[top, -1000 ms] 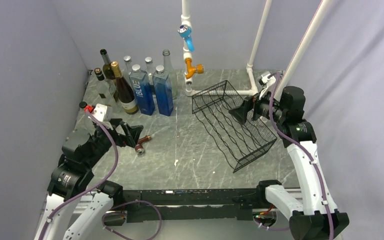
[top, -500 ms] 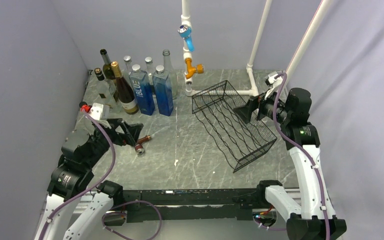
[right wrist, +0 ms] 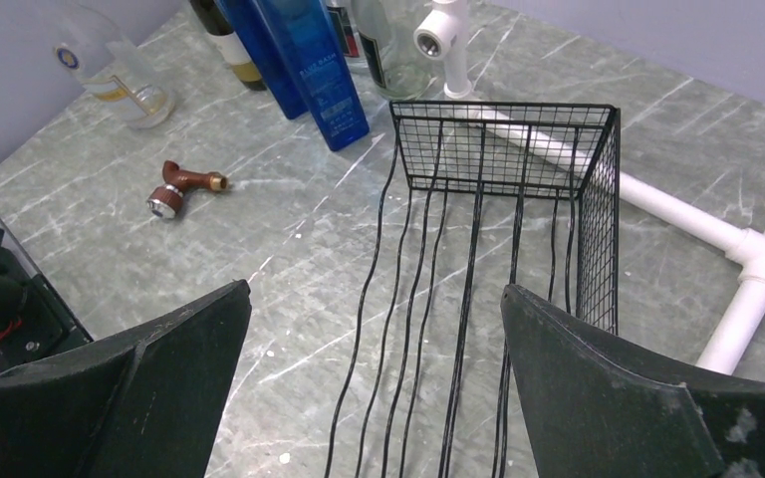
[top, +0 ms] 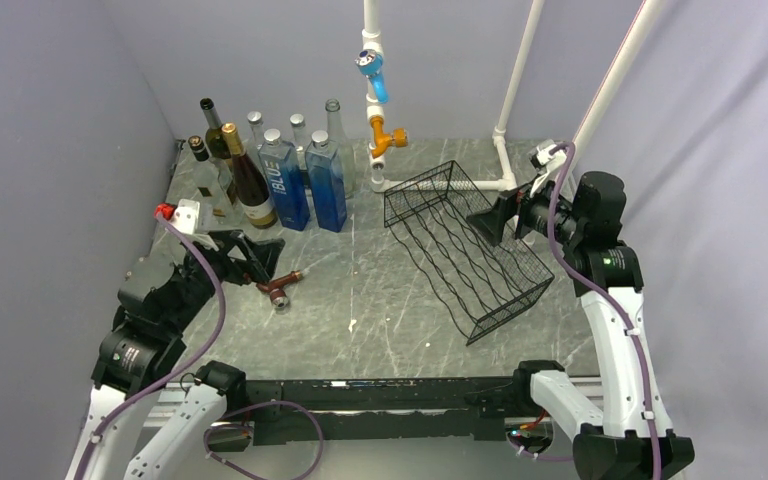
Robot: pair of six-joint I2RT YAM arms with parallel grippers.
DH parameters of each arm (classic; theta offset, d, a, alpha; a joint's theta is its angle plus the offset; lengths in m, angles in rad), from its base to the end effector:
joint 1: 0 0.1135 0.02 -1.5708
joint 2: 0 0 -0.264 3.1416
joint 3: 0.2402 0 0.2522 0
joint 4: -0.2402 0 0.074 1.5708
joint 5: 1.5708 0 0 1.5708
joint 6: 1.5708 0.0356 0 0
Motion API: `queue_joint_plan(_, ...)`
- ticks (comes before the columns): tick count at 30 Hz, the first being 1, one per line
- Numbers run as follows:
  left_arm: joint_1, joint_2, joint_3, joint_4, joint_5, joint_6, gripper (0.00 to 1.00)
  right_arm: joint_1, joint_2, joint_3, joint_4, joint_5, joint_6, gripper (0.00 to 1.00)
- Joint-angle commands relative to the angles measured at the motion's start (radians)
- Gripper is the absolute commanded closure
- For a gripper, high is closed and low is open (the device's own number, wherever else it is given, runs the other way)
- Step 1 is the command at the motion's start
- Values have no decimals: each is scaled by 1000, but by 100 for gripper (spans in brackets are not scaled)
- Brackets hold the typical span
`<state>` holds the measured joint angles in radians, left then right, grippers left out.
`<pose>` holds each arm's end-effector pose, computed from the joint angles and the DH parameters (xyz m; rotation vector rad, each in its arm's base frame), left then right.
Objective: Take the wine bottle off the wine rack
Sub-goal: Reset both arms
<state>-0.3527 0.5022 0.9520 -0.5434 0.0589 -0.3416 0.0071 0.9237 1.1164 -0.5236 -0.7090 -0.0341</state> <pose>0.0858 -0.0338 0.3909 0.0549 1.6955 -0.5723 0.1851 0.0245 0.3971 -0.5148 1.7976 0.6517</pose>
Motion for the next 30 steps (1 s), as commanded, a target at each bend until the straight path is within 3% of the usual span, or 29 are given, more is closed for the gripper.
queue_joint_plan(1, 4, -21, 42, 38, 40, 47, 0, -2, 1, 56, -3, -10, -10, 0)
queue_joint_plan(19, 4, -82, -31, 111, 134, 35, 0, -41, -28, 17, 26, -22, 25, 0)
queue_joint_plan(30, 4, -91, -27, 91, 123, 43, 1, -48, -36, 1, 36, -5, 64, 0)
